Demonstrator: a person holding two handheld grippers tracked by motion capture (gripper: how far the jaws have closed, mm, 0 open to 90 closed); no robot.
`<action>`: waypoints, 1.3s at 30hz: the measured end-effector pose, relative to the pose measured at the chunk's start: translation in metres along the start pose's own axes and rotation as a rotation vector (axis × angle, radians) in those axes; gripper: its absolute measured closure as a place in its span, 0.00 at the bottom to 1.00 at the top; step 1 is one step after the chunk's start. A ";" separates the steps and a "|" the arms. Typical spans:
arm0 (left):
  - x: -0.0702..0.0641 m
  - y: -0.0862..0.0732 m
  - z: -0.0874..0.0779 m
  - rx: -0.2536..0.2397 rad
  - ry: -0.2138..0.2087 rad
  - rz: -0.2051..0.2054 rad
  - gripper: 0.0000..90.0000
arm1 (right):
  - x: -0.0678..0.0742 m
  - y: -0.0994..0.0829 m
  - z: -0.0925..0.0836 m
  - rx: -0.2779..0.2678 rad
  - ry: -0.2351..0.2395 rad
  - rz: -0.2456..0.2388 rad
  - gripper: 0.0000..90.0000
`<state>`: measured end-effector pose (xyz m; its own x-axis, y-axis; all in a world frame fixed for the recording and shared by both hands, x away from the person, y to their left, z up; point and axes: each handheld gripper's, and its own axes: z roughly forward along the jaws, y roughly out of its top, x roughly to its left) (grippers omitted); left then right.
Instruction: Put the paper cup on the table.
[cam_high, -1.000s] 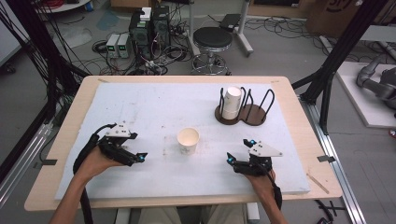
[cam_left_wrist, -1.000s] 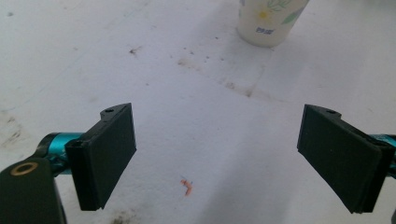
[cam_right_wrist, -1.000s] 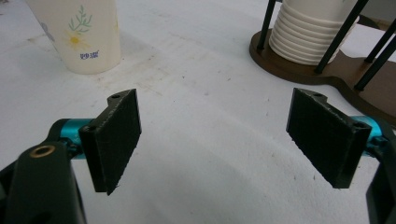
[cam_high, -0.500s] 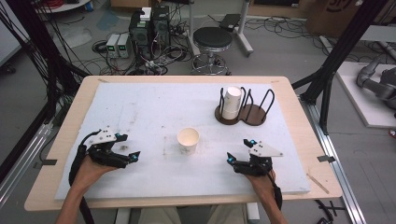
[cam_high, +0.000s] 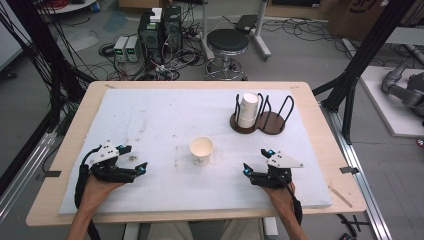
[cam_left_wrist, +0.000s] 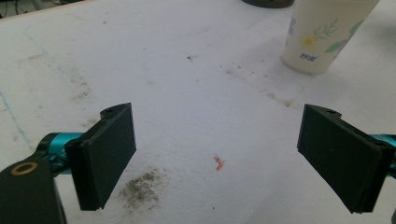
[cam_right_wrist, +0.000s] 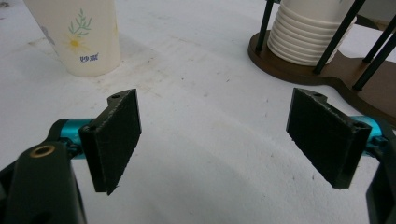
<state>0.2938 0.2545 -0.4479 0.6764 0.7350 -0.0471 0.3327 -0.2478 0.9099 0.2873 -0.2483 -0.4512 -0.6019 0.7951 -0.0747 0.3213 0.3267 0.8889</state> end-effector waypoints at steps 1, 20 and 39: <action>0.000 -0.001 -0.001 -0.004 0.010 0.000 0.13 | 0.000 0.000 0.000 0.000 0.000 0.000 0.20; 0.003 -0.011 -0.006 -0.061 0.058 -0.018 0.13 | 0.000 0.000 0.000 -0.004 -0.006 -0.004 0.20; 0.003 -0.016 -0.008 -0.136 0.068 -0.034 0.13 | 0.000 -0.001 -0.002 -0.018 -0.008 0.008 0.20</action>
<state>0.2848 0.2657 -0.4592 0.6186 0.7838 -0.0545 0.2592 -0.1382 0.9559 0.2855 -0.2496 -0.4511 -0.5931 0.8020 -0.0709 0.3131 0.3108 0.8974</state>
